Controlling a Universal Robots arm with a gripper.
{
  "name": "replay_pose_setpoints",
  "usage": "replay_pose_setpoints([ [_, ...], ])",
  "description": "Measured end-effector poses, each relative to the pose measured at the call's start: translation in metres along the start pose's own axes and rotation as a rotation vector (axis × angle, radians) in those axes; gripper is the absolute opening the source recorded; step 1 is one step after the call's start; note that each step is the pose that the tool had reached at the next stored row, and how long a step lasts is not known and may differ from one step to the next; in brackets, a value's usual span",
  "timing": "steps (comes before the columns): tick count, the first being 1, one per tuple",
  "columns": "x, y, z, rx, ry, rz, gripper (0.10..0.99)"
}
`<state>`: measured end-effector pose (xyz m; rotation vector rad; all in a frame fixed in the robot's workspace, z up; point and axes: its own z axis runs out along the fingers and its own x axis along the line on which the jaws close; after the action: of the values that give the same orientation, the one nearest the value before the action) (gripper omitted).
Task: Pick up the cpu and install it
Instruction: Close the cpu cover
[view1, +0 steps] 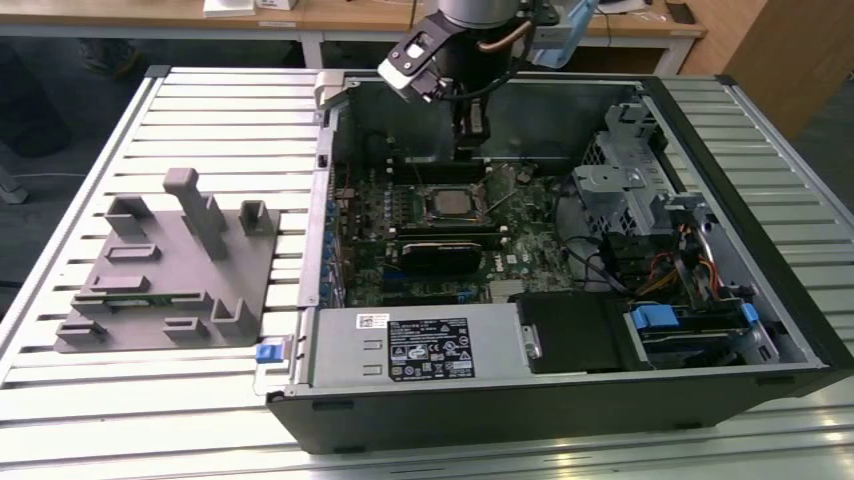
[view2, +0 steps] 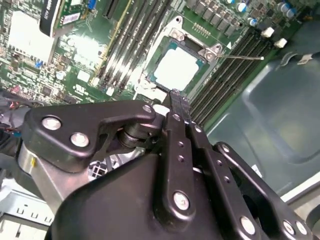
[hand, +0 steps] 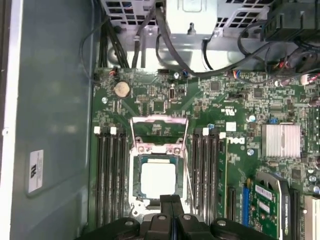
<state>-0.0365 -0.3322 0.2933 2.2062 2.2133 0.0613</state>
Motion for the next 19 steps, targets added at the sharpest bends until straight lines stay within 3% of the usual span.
replay_pose_setpoints([
  [5, -0.0002, 0.0197, 0.0041, 0.008, -0.0002, 0.000, 0.106],
  [12, -0.0031, 0.0235, 0.0135, 0.008, -0.0003, -0.001, 0.106],
  [16, -0.0032, 0.0369, 0.0162, 0.008, -0.0003, -0.003, 0.106],
  [19, -0.0030, 0.0427, 0.0173, 0.008, -0.0003, -0.003, 0.106],
])
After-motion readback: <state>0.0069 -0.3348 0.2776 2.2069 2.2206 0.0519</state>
